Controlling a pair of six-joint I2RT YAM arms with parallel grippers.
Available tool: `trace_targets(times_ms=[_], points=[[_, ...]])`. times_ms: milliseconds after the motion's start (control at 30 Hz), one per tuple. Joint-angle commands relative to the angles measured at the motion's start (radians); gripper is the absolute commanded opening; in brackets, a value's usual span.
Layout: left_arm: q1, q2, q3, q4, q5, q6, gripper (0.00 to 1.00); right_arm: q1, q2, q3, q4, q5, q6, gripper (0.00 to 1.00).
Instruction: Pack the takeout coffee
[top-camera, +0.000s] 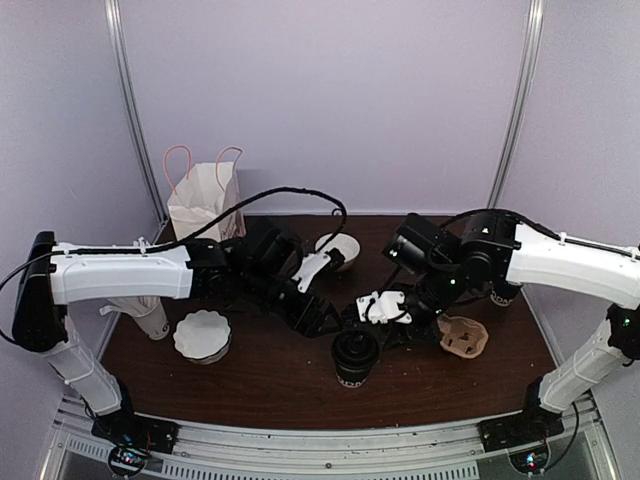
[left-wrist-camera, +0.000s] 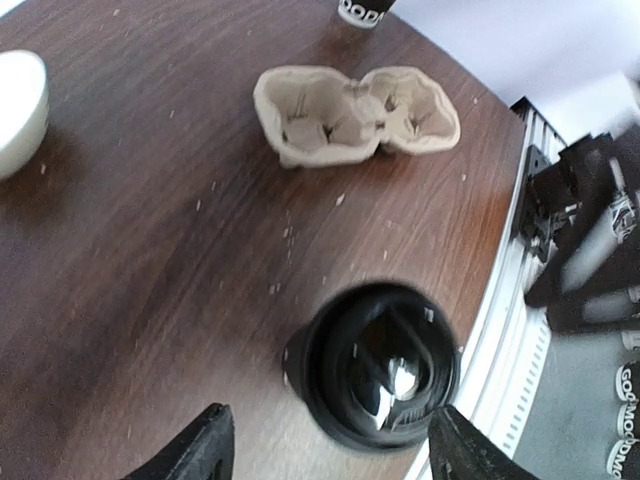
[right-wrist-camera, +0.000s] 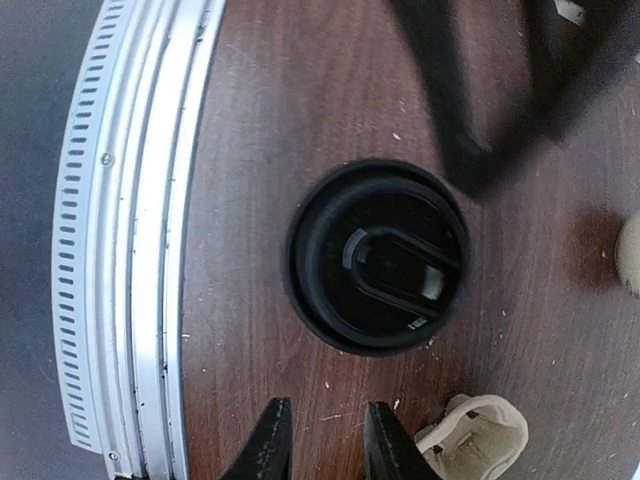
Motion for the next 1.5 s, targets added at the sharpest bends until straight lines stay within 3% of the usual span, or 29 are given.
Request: trace_targets(times_ms=[0, 167, 500, 767, 933, 1167, 1467], points=[[-0.002, -0.105, -0.094, -0.04, -0.034, -0.053, 0.7, -0.177, -0.026, -0.037, 0.068, -0.212, 0.112, 0.29], [-0.035, -0.138, -0.151, -0.047, -0.003, -0.196, 0.71, -0.296, 0.023, -0.071, 0.131, -0.369, 0.215, 0.4], [-0.079, -0.065, -0.17, 0.018, 0.0, -0.297, 0.75, -0.305, 0.134, -0.083, 0.122, -0.485, 0.183, 0.49], [-0.075, -0.014, -0.156, 0.058, 0.007, -0.317, 0.7, -0.316, 0.154, -0.066, 0.101, -0.514, 0.194, 0.47], [-0.065, -0.007, -0.169, 0.095, 0.027, -0.354, 0.67, -0.382, 0.155, -0.049, 0.101, -0.542, 0.233, 0.41], [-0.034, 0.001, -0.205, 0.117, 0.041, -0.391, 0.66, -0.409, 0.236, -0.019, 0.108, -0.567, 0.277, 0.34], [-0.013, 0.031, -0.219, 0.123, 0.067, -0.411, 0.65, -0.409, 0.317, 0.003, 0.087, -0.613, 0.298, 0.32]])
